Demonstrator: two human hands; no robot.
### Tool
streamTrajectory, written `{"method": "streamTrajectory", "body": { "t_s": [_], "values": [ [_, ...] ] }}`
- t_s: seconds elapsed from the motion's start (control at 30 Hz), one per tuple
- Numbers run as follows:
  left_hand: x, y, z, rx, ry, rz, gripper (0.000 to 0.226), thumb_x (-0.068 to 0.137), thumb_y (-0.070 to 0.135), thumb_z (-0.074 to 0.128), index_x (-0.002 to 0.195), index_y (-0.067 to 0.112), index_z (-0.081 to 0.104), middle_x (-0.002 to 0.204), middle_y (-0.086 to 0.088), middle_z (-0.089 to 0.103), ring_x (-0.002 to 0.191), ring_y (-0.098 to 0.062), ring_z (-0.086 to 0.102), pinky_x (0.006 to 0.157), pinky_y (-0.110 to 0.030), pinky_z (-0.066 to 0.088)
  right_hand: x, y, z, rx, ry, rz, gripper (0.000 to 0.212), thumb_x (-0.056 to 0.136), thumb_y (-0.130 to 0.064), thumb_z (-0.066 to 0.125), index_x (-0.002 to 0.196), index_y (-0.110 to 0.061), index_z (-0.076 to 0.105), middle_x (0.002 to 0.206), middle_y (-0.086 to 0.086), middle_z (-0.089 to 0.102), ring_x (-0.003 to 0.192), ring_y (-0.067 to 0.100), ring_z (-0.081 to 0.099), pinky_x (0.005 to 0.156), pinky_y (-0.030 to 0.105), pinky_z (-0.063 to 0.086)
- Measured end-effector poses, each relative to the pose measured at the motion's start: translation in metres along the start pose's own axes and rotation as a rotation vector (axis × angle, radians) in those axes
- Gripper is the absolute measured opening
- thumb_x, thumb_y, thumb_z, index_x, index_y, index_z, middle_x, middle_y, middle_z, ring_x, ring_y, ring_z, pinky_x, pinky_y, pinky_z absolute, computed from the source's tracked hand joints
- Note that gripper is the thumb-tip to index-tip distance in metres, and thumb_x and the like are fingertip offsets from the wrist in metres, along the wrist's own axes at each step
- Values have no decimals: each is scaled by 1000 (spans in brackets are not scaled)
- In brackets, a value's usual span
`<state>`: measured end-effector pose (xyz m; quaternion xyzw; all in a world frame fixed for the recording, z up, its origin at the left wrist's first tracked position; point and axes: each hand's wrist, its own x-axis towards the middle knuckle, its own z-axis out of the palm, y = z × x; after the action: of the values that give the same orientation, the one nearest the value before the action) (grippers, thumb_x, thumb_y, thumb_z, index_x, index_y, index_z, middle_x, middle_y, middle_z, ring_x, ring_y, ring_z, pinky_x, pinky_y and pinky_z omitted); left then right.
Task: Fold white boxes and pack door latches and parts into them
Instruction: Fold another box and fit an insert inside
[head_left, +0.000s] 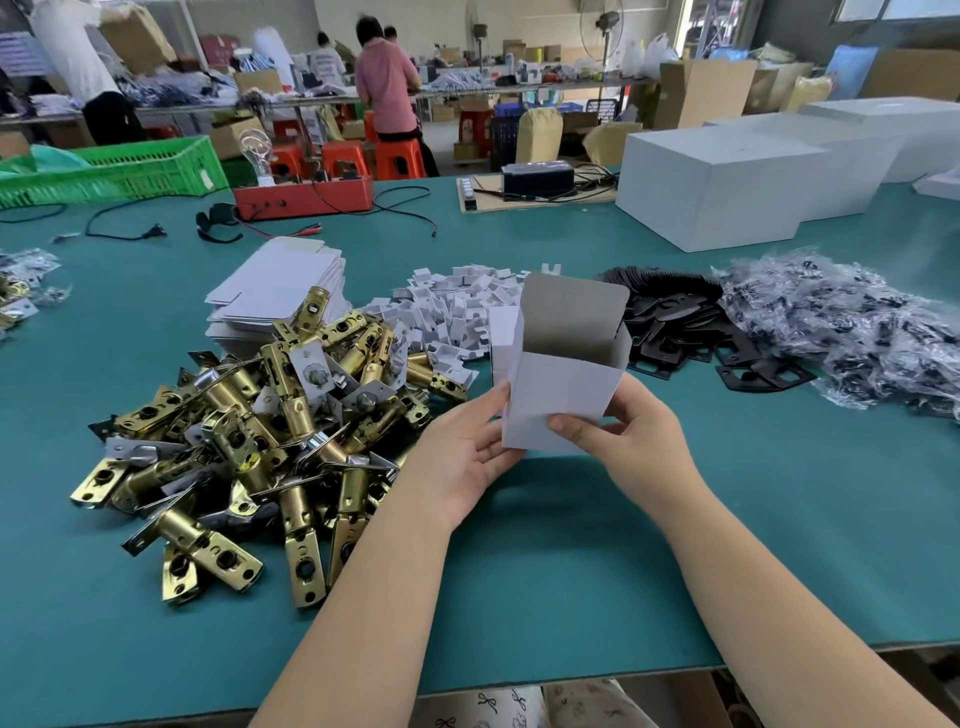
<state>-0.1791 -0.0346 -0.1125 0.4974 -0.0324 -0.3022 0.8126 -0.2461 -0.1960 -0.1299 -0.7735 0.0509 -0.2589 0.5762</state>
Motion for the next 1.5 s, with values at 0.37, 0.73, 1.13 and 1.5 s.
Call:
{"method": "streamTrajectory", "body": {
  "t_s": [0.37,0.73,1.13,1.5],
  "values": [
    [4,1,-5,28,-10,102,51,76,15,78,121,20,55,105,-10,74,97,-24,72,71,-28,58,-2,-1,1,-108,-79,12,34,83,-27,74,94,-50,52,89,-37,62,72,-12,57,61,7,44],
    [0,-7,3,327,14,564,27,90,45,52,87,32,76,95,1,72,92,-15,65,82,-31,52,-4,5,8,-324,-210,-31,50,76,-37,76,119,-41,51,101,-23,61,90,-2,55,72,16,42],
    [1,-6,4,276,167,540,32,82,27,45,103,34,68,109,-4,69,97,-18,63,85,-33,53,-9,-5,16,-421,26,-248,105,67,-21,86,126,-71,14,110,-24,47,83,-8,54,67,12,42],
    [-3,-15,6,686,54,637,63,87,58,37,145,32,41,129,20,57,122,3,51,101,-28,44,-10,-1,16,-112,162,-129,48,81,-16,75,102,-49,47,91,-30,62,83,-8,63,72,4,44]
  ]
}}
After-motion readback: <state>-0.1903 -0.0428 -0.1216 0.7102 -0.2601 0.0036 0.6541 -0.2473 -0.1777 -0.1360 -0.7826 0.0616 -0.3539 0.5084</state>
